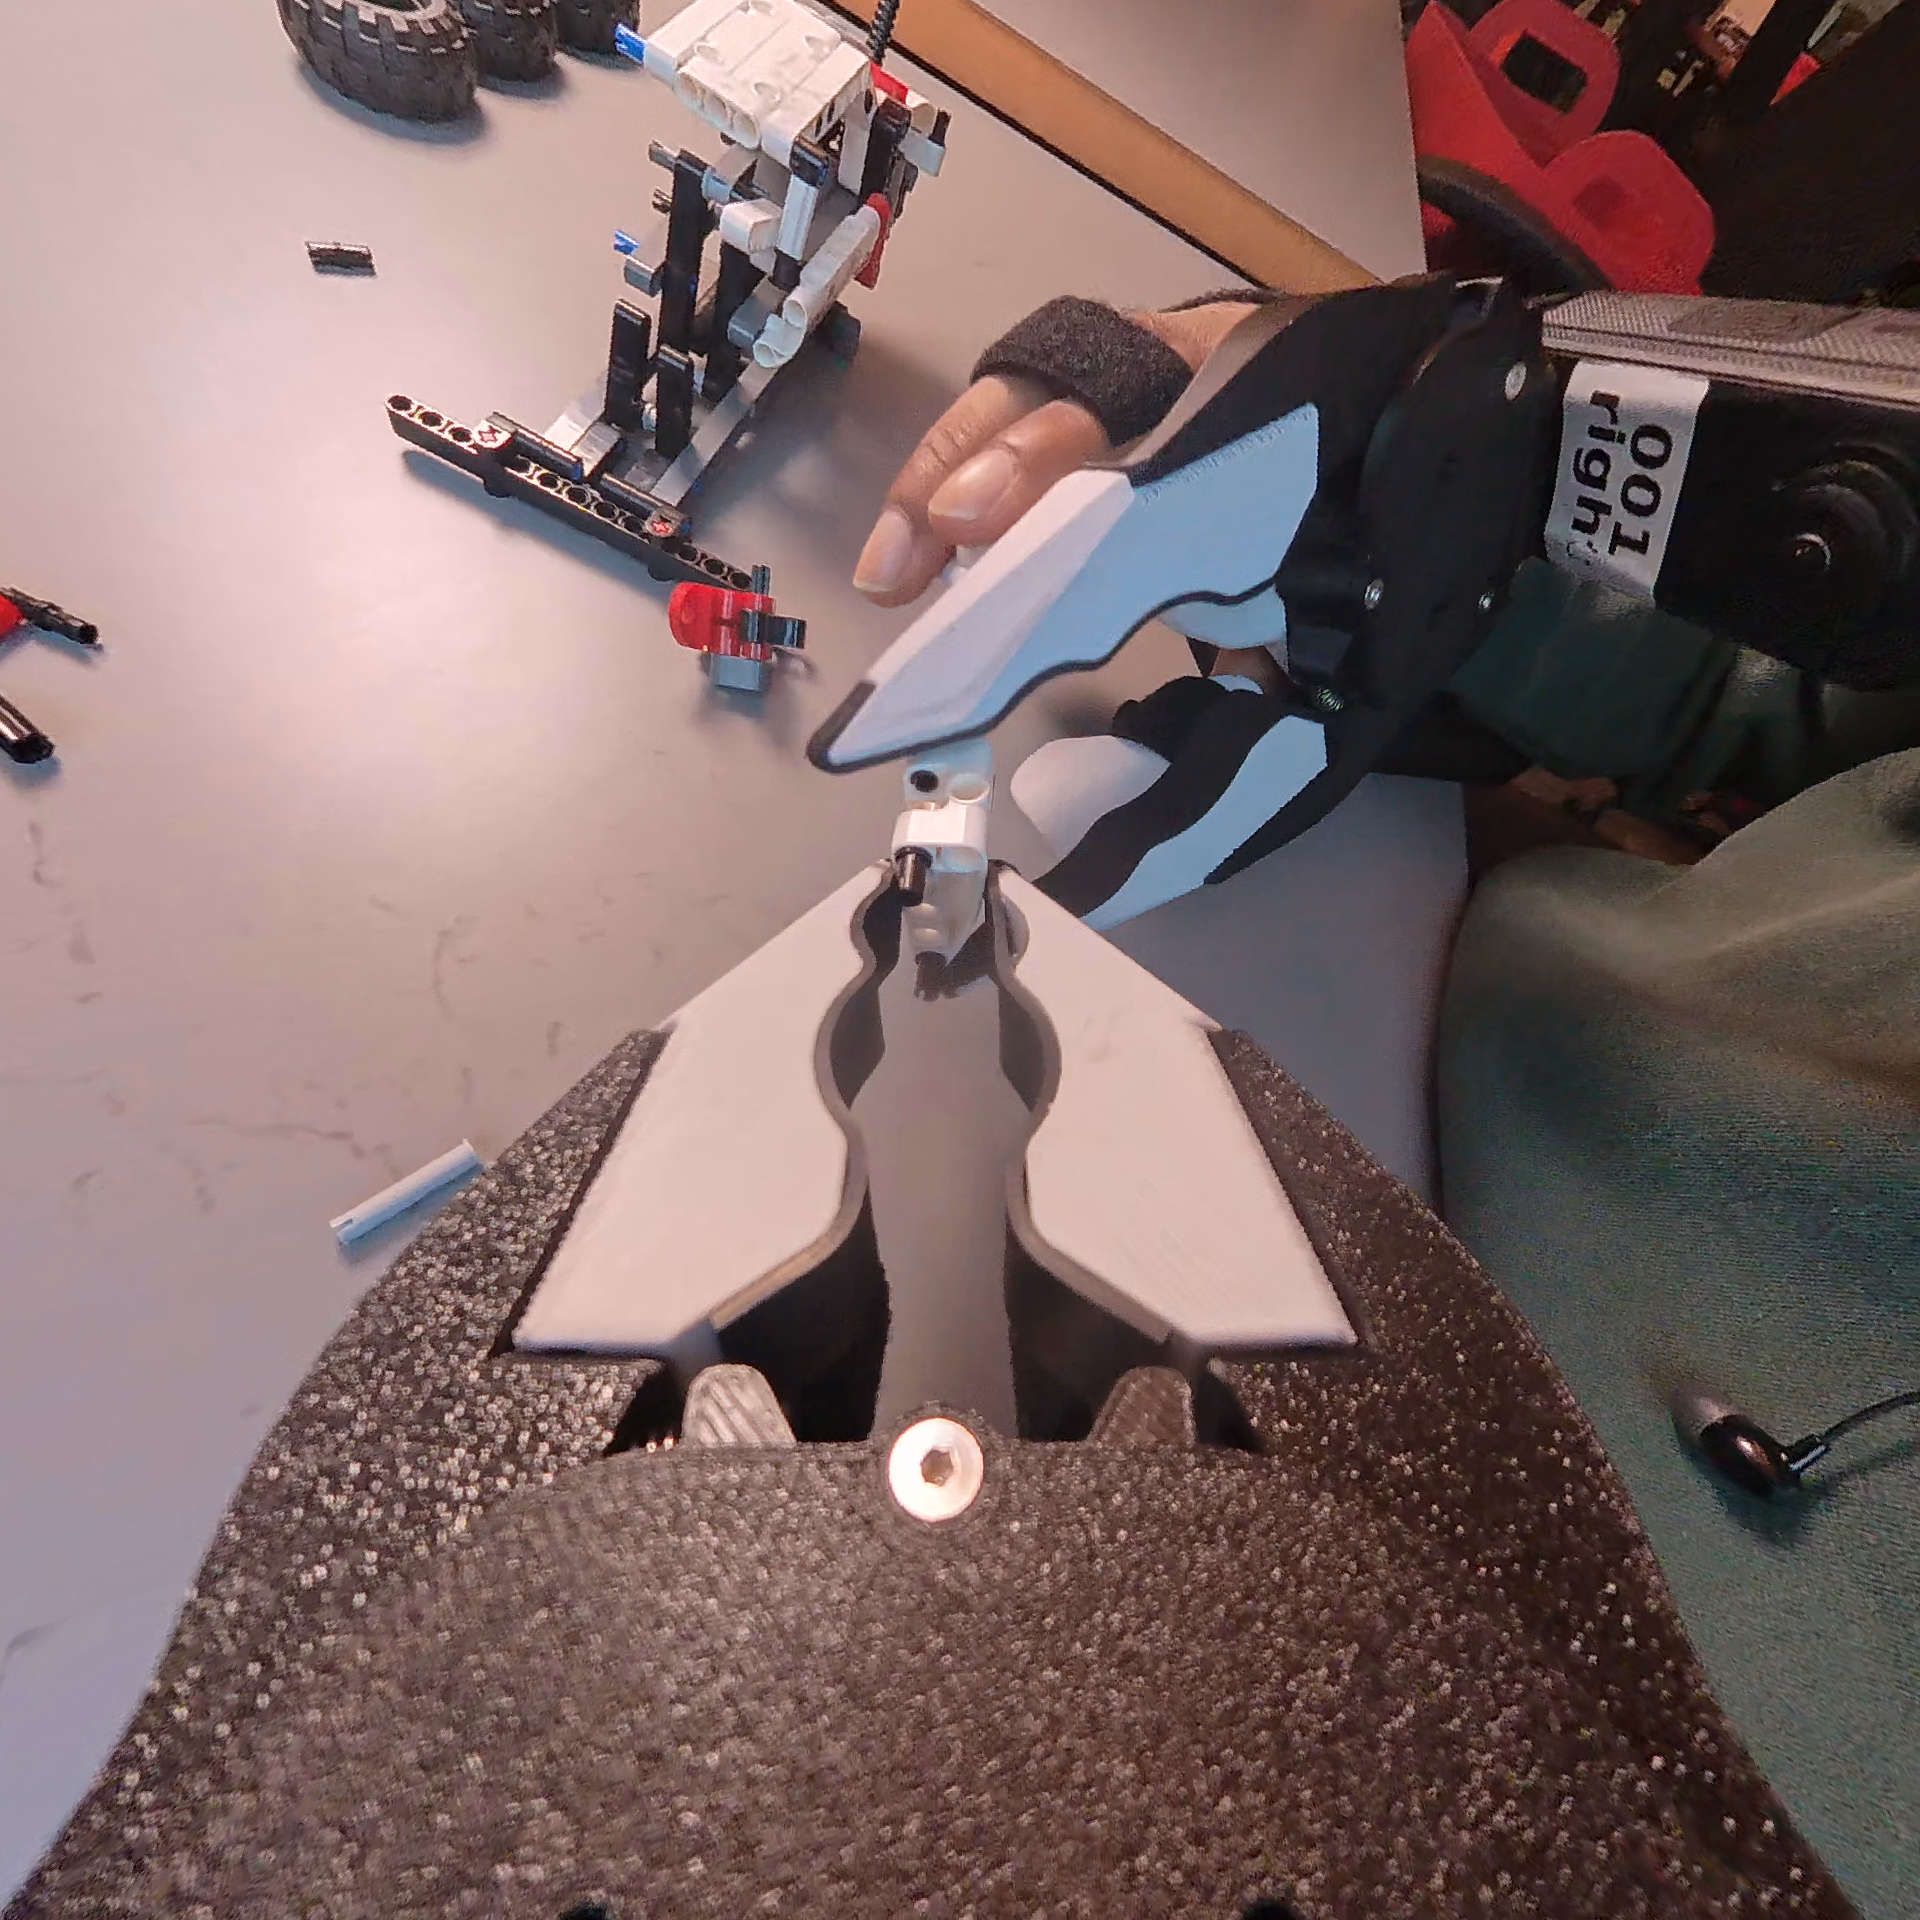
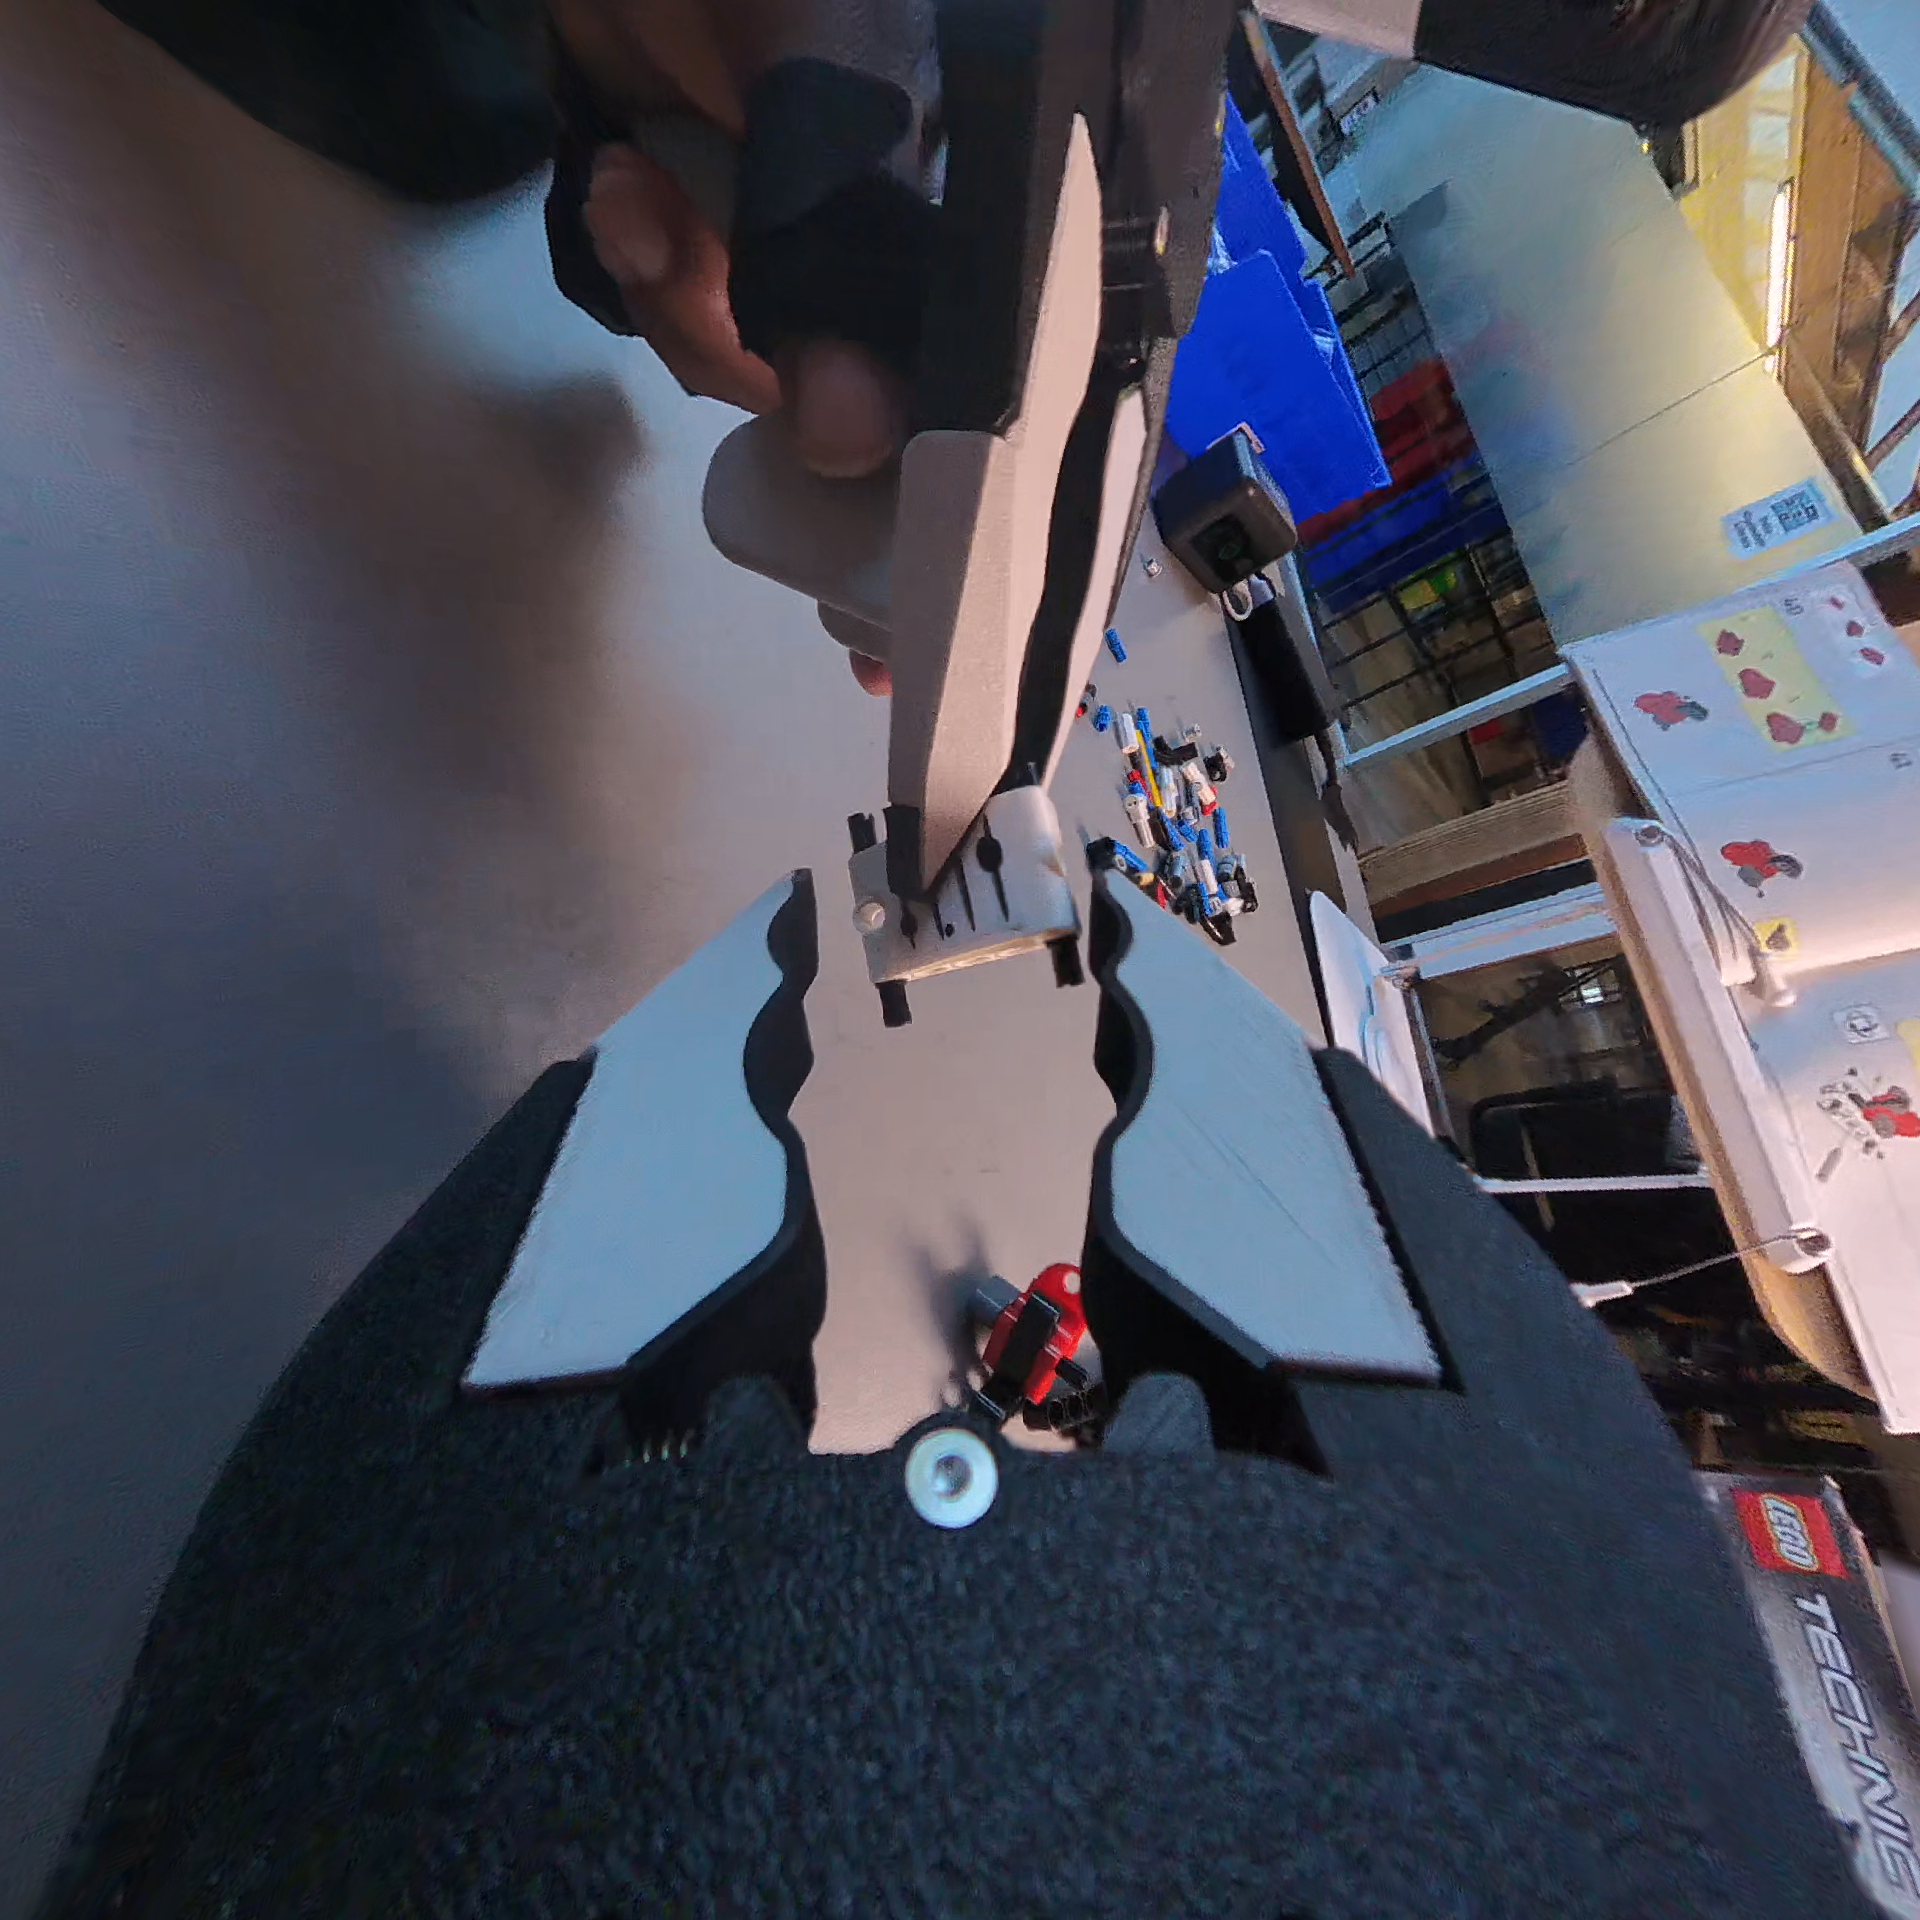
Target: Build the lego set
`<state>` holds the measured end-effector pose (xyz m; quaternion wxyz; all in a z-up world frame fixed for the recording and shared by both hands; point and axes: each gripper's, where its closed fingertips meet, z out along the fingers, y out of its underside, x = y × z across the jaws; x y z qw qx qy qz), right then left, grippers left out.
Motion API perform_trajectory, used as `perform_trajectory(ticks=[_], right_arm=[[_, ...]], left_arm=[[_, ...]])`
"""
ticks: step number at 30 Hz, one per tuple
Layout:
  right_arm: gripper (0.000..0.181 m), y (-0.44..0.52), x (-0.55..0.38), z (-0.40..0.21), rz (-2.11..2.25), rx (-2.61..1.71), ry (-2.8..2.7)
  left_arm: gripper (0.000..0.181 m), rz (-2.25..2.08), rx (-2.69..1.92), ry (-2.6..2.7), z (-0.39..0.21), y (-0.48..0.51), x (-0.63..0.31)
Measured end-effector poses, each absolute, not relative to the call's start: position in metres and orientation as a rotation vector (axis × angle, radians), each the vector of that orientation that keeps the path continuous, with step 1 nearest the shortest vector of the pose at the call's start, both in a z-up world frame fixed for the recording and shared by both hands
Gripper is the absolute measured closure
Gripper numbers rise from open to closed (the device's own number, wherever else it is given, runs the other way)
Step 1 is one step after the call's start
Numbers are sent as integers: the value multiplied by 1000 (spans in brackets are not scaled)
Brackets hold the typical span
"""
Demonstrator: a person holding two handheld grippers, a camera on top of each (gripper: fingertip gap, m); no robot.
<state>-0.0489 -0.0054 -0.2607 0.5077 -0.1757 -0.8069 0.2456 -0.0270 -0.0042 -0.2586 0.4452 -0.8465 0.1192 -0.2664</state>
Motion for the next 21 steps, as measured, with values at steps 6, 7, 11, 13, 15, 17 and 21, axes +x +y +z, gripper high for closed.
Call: perform_trajectory(ticks=[6,7,11,13,15,17,21], right_arm=[[138,-5,-47,-261,568,-419,-1944],[138,-5,-47,-261,581,-434,-1952],[138,-4,-40,-270,740,-616,-2083],[139,1,-34,-279,778,-735,-2209],[138,3,-26,-291,782,-832,-2375],[138,3,-21,-302,769,-896,-2510],[138,3,-27,-313,783,-995,-2619]], left_arm=[[166,-665,-2103,301,-260,-4,-24],[166,-667,-2103,302,-260,-5,-24],[161,-613,-2099,347,-262,-3,-24],[151,-515,-2085,362,-262,1,-33],[137,-416,-2054,352,-258,6,-46],[131,-338,-2031,343,-255,9,-58],[129,-269,-2023,377,-257,9,-66]])
